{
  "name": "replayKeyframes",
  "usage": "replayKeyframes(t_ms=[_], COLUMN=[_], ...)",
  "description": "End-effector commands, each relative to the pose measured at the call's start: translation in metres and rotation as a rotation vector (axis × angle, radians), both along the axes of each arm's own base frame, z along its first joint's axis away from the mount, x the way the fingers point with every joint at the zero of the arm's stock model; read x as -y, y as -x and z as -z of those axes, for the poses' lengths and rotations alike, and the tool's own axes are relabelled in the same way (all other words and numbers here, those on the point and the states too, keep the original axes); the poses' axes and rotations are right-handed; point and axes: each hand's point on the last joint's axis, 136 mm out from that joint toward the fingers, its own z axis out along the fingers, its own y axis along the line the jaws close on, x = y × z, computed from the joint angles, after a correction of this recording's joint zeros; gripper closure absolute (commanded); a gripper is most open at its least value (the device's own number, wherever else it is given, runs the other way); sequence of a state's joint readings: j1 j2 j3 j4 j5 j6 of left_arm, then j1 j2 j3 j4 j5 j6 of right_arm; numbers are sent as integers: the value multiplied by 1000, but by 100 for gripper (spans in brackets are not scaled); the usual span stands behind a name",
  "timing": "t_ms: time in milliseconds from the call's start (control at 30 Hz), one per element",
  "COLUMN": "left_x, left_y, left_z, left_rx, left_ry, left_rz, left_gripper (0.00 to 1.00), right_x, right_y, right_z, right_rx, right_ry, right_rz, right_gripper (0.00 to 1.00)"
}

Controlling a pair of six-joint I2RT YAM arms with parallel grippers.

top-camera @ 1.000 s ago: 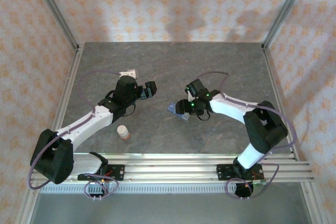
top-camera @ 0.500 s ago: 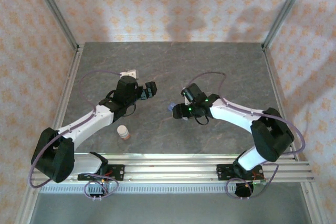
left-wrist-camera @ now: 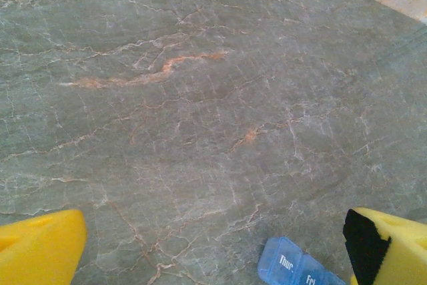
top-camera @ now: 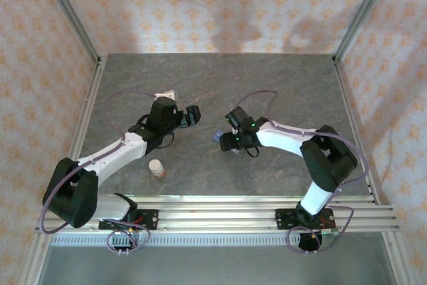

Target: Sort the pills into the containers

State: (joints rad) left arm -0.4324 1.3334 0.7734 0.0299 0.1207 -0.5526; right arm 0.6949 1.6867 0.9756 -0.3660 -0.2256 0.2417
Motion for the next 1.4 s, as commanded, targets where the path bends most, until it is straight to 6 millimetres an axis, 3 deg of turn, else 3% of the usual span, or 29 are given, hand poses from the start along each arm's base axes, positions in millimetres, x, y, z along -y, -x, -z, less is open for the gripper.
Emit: replayKeyframes(t_ms=[0,467,800,1167,1367], left_x=[5,8,8,12,13], left_y=[-2,-5,-5,-8,-8], left_z=[-8,-4,-1,6,5], left_rx=[8,-2,-9,-34,-34], left_ry=[16,25,19,26,30], left_rz=[3,8,8,8,10], left_gripper=[0,0,0,0,0], right_x=[-11,-30,-17,-31,-29], right_y=[-6,25,9,9,8], right_z=[-10,-9,0,4,10], right_rx=[19,-22,85,102,114], right_ry=[-46,-120,3,8,40], right_rz=[-17,-47,-25,-68,-69], right_gripper=[26,30,34,37,39])
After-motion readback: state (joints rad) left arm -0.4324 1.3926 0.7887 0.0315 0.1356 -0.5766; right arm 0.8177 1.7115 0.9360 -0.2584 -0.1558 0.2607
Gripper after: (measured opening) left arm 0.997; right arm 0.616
